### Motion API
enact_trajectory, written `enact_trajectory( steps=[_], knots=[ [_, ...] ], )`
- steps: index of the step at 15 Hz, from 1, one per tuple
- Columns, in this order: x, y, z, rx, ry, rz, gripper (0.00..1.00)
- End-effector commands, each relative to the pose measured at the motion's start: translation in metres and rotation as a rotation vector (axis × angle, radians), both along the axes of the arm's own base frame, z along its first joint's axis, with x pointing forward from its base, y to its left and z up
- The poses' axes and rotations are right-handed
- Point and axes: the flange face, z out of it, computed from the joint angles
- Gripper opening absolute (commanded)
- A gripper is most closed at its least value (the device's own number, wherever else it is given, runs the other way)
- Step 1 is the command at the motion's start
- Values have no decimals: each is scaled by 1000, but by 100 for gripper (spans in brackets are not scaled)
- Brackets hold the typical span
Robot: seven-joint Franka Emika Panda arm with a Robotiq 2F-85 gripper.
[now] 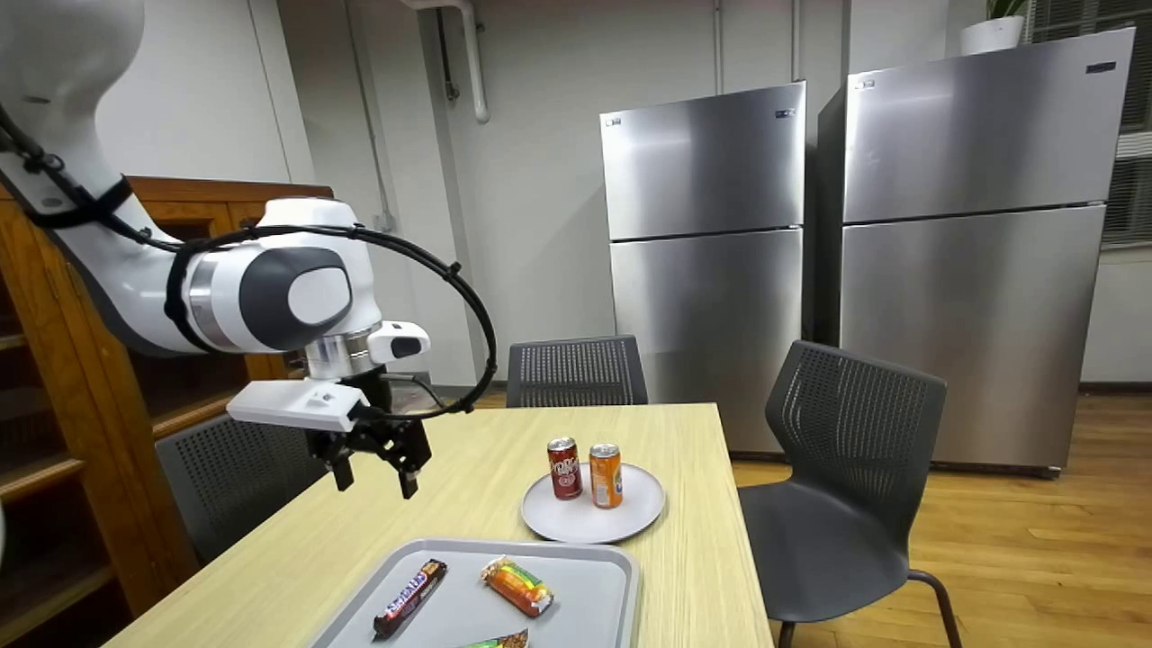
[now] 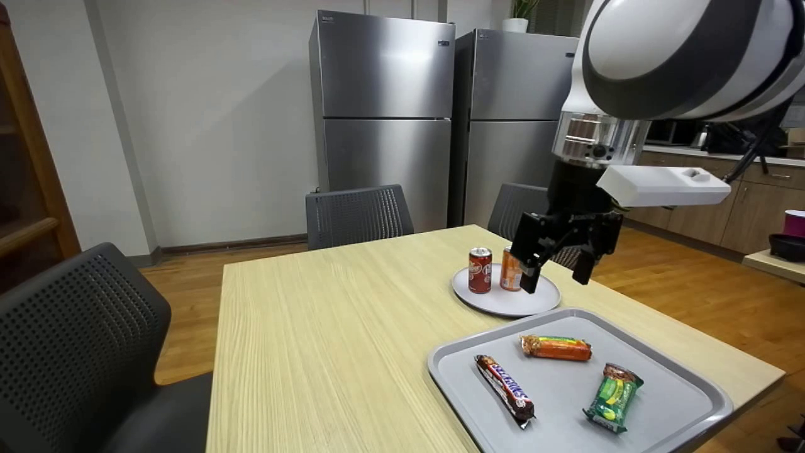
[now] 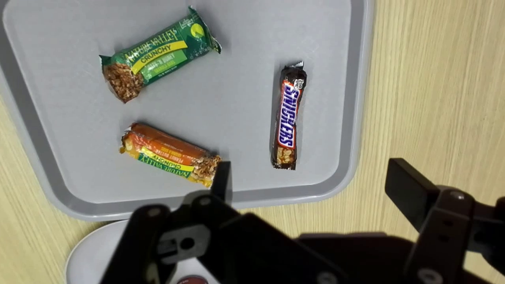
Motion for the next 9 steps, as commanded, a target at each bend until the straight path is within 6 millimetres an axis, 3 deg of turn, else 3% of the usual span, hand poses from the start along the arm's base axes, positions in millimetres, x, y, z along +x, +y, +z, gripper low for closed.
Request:
enact_trajectory(
  steps=[1,9],
  knots=[
    [8,8,-13,-7,6,2,100],
    [14,13,-47,-18,40,13,100]
  ],
)
